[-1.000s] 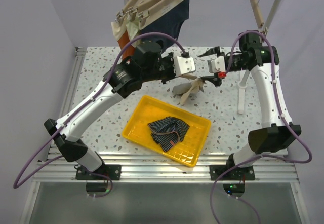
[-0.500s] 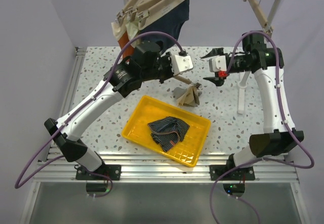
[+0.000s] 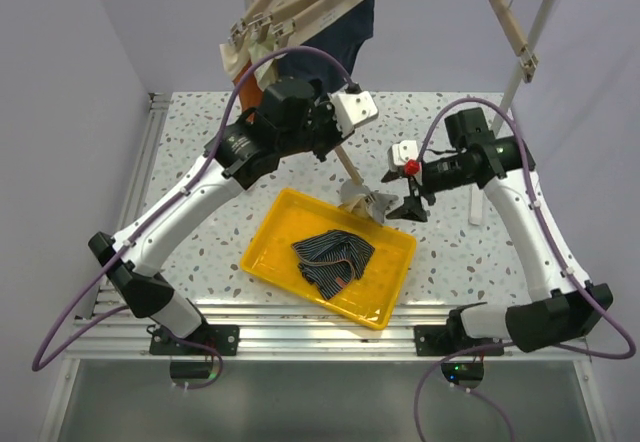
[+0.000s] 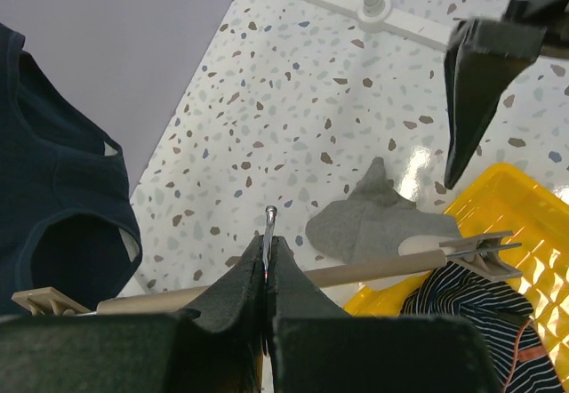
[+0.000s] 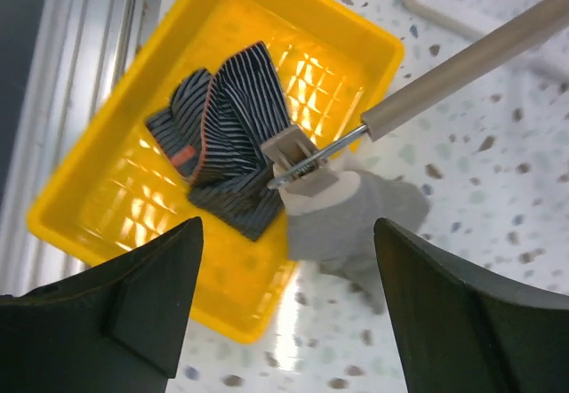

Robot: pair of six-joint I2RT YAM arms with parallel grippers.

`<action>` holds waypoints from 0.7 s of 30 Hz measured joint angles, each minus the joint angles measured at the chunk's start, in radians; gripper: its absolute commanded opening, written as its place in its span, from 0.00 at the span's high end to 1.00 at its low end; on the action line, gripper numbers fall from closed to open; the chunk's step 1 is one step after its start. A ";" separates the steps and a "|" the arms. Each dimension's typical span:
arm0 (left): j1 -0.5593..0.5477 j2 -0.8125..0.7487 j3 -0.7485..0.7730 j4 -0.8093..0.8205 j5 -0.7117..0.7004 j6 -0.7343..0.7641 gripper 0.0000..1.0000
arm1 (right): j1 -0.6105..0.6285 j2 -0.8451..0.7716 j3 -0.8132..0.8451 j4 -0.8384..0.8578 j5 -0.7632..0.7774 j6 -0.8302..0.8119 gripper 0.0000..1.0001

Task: Remove the underwear clipped to the hanger
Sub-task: Remove the underwear from the hanger.

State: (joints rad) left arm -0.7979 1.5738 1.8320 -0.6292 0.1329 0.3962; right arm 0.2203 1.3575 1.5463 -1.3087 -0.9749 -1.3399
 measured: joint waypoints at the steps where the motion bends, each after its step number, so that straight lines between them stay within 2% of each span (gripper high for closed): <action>1: 0.000 0.003 0.003 0.001 -0.002 -0.019 1.00 | 0.019 -0.026 -0.046 0.031 0.015 0.095 0.19; 5: 0.000 0.020 0.026 0.008 -0.012 -0.095 1.00 | 0.064 -0.155 -0.197 0.204 0.090 0.441 0.20; 10: 0.000 0.048 0.058 0.027 -0.029 -0.200 1.00 | 0.072 -0.287 -0.276 0.392 0.214 0.751 0.20; 15: 0.000 0.064 0.063 0.050 -0.037 -0.266 1.00 | 0.074 -0.357 -0.330 0.519 0.389 0.919 0.21; 19: 0.000 0.068 0.063 0.064 -0.035 -0.296 1.00 | 0.073 -0.341 -0.333 0.590 0.465 0.975 0.31; 21: 0.000 0.068 0.063 0.068 -0.035 -0.309 1.00 | 0.075 -0.323 -0.333 0.615 0.472 0.994 0.33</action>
State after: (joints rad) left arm -0.7975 1.6421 1.8946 -0.5610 0.0975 0.0872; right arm 0.2951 1.0344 1.2129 -0.6937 -0.5026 -0.3458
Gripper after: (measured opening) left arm 0.027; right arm 0.691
